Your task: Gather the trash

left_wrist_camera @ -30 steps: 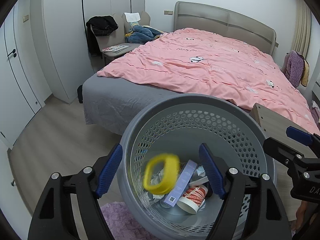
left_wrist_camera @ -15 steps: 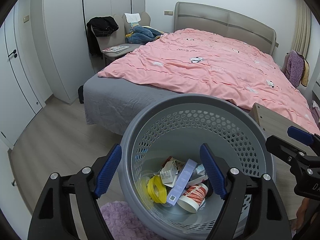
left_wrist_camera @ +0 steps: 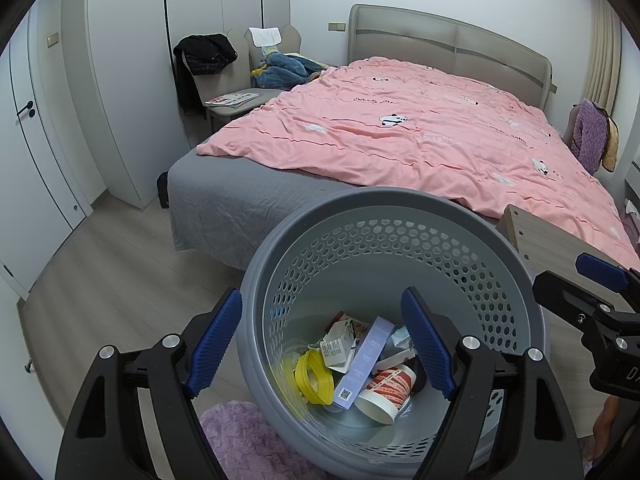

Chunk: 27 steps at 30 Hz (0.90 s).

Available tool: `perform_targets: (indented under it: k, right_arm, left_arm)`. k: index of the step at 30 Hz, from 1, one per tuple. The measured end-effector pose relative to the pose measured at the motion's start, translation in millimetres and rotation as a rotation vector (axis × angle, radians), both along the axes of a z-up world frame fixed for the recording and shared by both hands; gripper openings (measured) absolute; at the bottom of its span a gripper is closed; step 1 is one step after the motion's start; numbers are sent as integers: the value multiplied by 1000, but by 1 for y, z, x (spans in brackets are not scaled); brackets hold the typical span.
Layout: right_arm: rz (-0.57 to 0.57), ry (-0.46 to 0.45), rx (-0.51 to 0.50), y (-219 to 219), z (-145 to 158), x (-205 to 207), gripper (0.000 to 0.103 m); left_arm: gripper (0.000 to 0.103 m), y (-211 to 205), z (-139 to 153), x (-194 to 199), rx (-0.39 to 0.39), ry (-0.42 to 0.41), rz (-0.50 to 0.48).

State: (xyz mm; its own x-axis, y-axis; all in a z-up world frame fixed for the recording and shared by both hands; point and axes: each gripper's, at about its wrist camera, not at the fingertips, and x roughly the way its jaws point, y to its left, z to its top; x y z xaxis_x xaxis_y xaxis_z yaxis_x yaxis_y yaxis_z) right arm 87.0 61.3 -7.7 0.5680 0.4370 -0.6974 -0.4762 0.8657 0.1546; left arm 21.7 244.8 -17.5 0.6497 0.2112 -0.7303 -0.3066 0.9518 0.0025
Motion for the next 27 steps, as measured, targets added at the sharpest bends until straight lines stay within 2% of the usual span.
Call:
perform_targets:
  k: [27]
  right_arm:
    - [-2, -3, 3, -2, 0, -1, 96]
  left_arm:
    - [86, -3, 0, -6, 5, 7, 2]
